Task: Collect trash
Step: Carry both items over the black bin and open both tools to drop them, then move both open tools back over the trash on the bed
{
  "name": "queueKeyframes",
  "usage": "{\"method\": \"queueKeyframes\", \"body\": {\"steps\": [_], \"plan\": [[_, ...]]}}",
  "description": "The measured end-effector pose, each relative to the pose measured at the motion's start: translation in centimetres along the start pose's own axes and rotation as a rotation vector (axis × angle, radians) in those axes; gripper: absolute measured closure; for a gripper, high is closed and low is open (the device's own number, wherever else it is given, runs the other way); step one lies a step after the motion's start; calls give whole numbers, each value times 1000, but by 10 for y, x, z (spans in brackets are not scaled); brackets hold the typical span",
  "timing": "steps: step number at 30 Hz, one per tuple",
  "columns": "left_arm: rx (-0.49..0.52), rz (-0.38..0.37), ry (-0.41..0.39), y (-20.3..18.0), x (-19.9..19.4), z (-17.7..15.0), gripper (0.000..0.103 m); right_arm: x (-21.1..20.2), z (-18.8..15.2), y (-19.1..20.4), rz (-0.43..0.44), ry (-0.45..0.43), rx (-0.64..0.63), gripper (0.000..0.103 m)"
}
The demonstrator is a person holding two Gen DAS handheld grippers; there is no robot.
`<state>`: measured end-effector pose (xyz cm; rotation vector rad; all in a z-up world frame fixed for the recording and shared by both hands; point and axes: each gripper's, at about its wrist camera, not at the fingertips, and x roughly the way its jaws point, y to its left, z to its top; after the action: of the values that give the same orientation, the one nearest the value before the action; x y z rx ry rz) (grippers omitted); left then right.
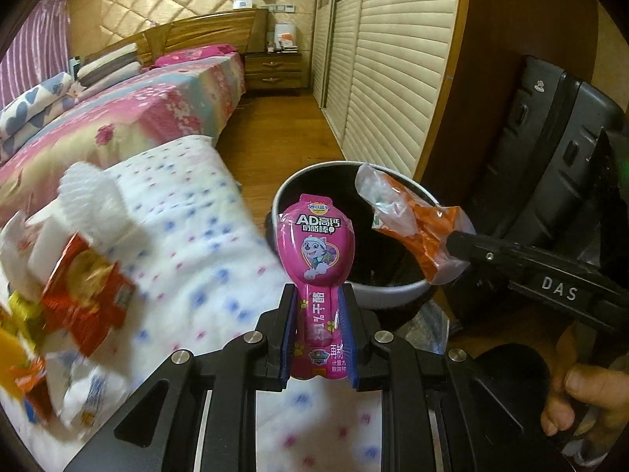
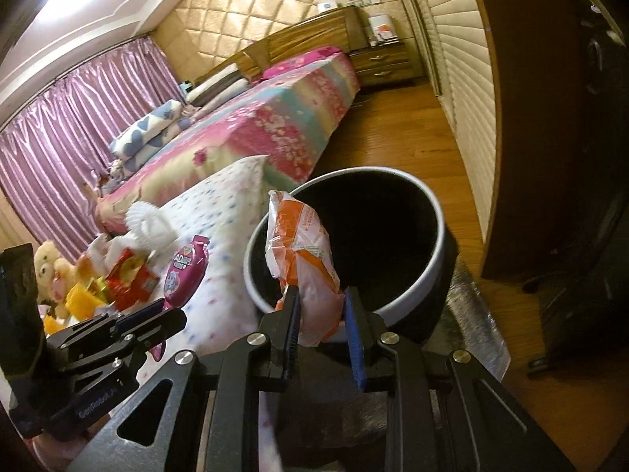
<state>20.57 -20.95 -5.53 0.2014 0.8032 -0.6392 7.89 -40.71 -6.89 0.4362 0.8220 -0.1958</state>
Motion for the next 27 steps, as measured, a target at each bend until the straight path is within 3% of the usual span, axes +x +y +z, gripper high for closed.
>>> {"method": "queueKeyframes", "body": {"steps": [10,22,25,27], "plan": [[-1,-18,71,-6,47,30,84,19,17,-15,-34,31,25,81],[-7,-25,81,-8,75,53,83,34,35,-30,-46,56,52,79],[-3,-24,83,-8,80,54,79,38,37,-35,-42,62,70,76],[-1,-17,87,-8,81,51,67,41,38,-39,-27,66,94,55]]}}
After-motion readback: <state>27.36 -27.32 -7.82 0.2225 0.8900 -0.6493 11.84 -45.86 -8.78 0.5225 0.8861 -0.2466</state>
